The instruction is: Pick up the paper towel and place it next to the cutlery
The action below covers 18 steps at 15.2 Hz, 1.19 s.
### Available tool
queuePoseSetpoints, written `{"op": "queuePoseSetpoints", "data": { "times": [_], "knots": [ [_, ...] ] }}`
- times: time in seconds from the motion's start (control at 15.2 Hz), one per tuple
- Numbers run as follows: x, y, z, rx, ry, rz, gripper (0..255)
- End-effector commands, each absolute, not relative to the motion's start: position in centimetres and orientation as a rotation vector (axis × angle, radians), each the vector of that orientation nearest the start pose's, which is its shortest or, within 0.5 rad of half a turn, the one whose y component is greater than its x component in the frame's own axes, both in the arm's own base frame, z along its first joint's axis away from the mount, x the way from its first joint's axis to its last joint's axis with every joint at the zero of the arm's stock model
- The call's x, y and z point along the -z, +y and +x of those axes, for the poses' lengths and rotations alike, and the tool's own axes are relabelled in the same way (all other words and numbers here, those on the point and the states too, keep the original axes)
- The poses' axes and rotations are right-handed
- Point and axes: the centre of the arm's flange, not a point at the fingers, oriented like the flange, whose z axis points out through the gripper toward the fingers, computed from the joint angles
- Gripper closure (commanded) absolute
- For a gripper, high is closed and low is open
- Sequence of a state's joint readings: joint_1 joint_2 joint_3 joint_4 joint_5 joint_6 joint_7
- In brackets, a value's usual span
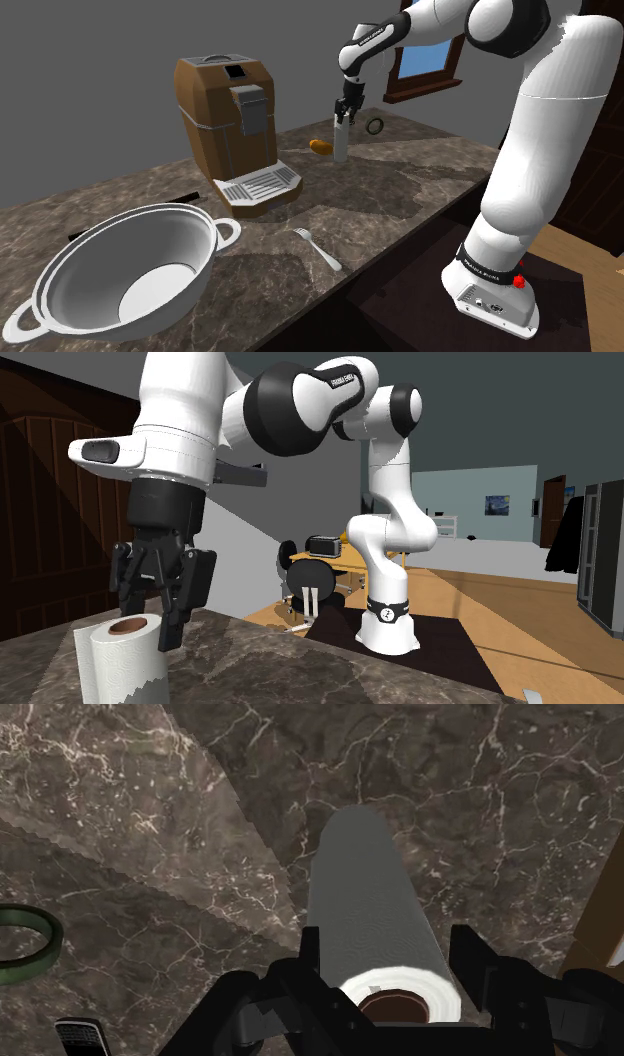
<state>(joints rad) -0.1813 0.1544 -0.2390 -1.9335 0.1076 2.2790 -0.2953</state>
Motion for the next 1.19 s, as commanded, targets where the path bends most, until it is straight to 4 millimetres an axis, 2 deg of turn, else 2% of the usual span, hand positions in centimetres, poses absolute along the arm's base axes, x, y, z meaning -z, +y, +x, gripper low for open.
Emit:
{"op": "queuePoseSetpoints", "data": {
  "times": [0.0,1.12],
  "knots": [
    [-43.9,-24.3,56.0,0.319,0.284,-3.132,255],
    [-52.9,-24.3,56.0,0.319,0.284,-3.132,255]
  ]
}}
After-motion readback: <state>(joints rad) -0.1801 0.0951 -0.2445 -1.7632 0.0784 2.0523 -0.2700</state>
